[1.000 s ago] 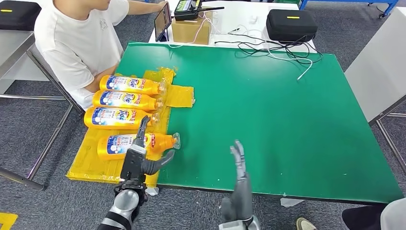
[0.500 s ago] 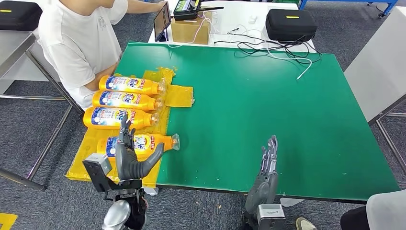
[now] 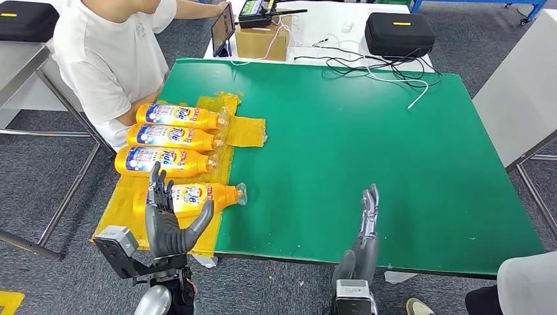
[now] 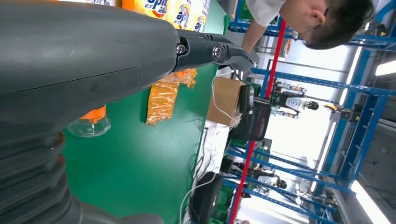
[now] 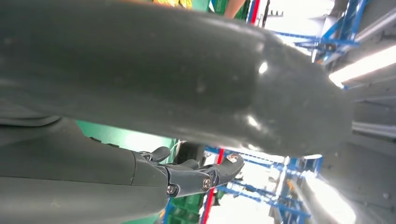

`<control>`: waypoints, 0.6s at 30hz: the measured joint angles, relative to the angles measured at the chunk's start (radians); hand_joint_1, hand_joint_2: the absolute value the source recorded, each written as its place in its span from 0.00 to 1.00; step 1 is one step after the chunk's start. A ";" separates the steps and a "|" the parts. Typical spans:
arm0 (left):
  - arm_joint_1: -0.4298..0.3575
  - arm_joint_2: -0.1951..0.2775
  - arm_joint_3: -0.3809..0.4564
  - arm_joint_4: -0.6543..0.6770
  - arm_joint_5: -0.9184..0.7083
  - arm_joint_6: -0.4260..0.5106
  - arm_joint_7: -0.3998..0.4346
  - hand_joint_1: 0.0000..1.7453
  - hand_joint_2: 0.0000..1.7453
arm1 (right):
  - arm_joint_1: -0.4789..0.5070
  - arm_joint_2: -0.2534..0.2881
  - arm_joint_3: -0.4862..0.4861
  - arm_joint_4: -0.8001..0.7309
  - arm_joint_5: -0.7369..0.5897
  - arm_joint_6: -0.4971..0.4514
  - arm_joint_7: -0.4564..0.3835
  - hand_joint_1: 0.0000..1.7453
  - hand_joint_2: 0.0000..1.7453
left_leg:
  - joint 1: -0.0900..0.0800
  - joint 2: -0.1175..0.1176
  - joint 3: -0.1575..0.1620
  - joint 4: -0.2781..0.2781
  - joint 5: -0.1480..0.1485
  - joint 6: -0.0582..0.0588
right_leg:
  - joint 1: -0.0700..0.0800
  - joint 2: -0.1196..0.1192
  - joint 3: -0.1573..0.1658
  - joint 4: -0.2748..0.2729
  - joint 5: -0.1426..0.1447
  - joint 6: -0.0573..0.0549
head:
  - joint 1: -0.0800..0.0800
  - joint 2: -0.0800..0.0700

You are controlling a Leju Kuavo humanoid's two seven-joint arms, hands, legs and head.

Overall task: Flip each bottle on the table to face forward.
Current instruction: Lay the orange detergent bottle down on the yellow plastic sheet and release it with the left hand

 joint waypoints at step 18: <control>-0.011 0.039 -0.126 0.072 -0.056 0.026 -0.091 0.00 1.00 | -0.031 -0.013 0.054 0.101 -0.007 0.144 0.070 0.00 0.50 | 0.000 0.000 0.000 0.000 0.000 0.000 | 0.000 0.000 0.000 0.000 0.000 0.000 | 0.000 0.000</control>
